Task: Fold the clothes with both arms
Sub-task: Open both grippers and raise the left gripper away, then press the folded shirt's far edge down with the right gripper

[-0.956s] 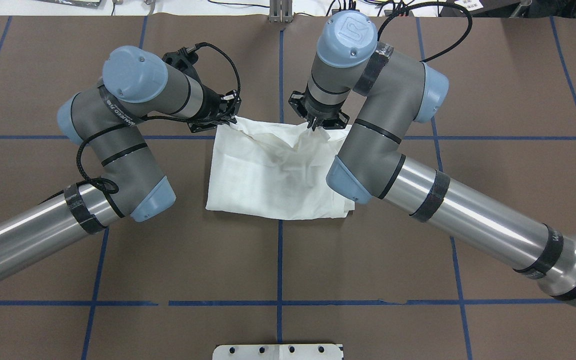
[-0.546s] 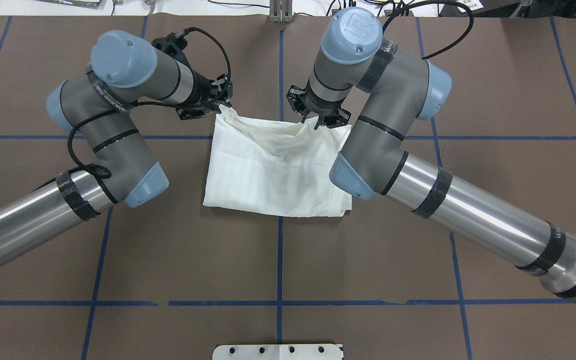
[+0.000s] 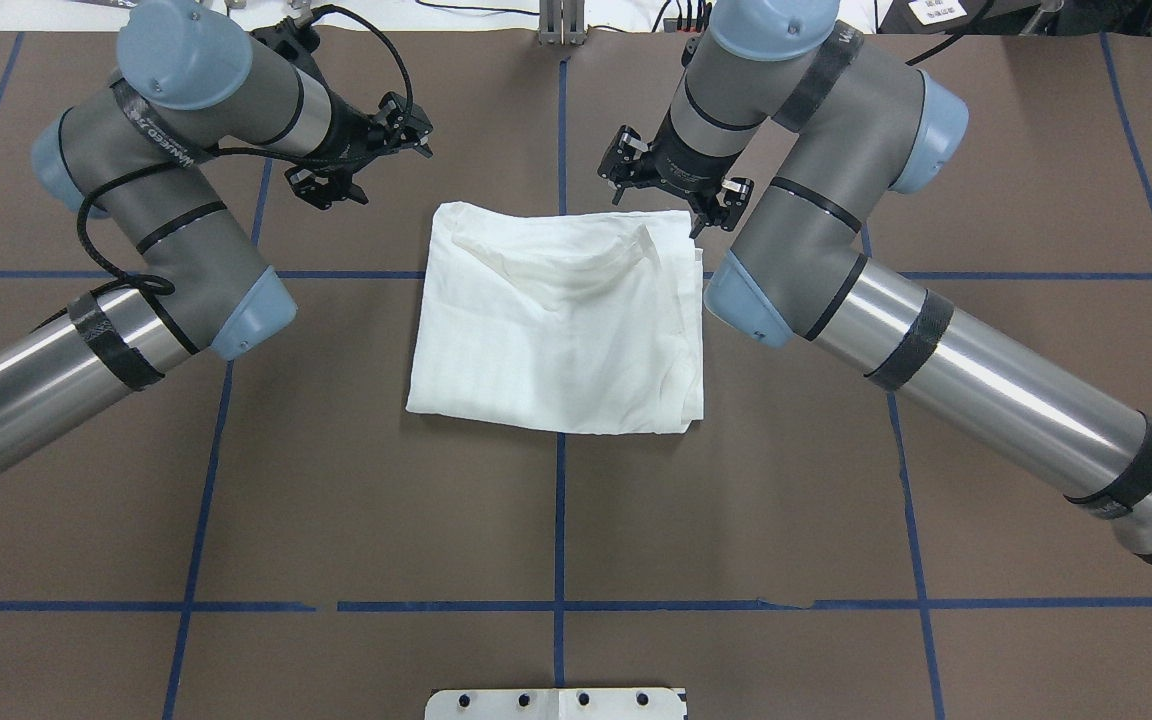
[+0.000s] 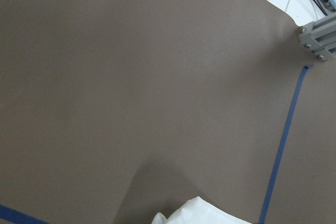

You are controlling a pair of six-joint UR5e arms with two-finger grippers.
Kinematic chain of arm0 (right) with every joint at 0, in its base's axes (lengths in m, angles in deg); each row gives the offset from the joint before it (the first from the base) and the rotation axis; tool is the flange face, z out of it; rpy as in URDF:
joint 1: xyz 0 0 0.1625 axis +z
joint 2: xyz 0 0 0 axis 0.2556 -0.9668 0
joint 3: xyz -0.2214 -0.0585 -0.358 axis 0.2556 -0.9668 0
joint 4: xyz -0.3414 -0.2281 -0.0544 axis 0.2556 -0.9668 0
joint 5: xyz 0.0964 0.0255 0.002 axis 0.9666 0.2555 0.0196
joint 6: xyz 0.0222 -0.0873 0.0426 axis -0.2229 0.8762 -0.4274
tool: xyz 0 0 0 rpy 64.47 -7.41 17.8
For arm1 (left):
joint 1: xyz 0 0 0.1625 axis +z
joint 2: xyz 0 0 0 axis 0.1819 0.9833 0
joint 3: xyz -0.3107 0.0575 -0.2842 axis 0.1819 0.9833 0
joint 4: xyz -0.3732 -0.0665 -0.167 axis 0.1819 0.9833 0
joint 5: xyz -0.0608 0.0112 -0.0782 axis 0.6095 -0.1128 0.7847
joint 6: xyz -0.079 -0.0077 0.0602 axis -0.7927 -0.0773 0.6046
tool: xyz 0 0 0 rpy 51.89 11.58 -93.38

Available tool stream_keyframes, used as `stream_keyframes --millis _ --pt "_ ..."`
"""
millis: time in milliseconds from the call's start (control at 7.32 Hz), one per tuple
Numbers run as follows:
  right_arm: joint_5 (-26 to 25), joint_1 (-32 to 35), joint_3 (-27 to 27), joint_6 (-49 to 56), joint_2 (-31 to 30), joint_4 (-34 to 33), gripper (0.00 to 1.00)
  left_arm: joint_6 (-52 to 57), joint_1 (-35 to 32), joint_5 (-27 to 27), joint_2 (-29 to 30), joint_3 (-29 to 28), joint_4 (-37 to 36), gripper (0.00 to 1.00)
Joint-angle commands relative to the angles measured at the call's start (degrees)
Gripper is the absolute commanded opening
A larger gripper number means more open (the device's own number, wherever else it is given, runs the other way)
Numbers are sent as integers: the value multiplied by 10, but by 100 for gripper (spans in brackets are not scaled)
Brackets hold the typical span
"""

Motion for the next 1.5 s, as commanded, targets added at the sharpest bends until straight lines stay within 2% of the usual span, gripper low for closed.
stream_keyframes --millis 0,137,273,546,820,1366 --pt "-86 -63 12 51 13 -1 100 69 -19 25 -41 32 -1 100" --pt "-161 -109 10 99 19 -3 100 95 -33 26 -59 48 -1 100" --pt "-202 -131 6 158 19 -6 100 100 -38 27 -63 49 -1 100" --pt "-211 -135 -21 233 22 -9 100 99 -38 27 -64 51 -1 100" --pt "-231 -134 -64 262 40 -8 100 99 -37 27 -65 51 -1 100" --pt "-230 -98 -104 320 39 -6 100 92 -36 27 -64 53 0 100"
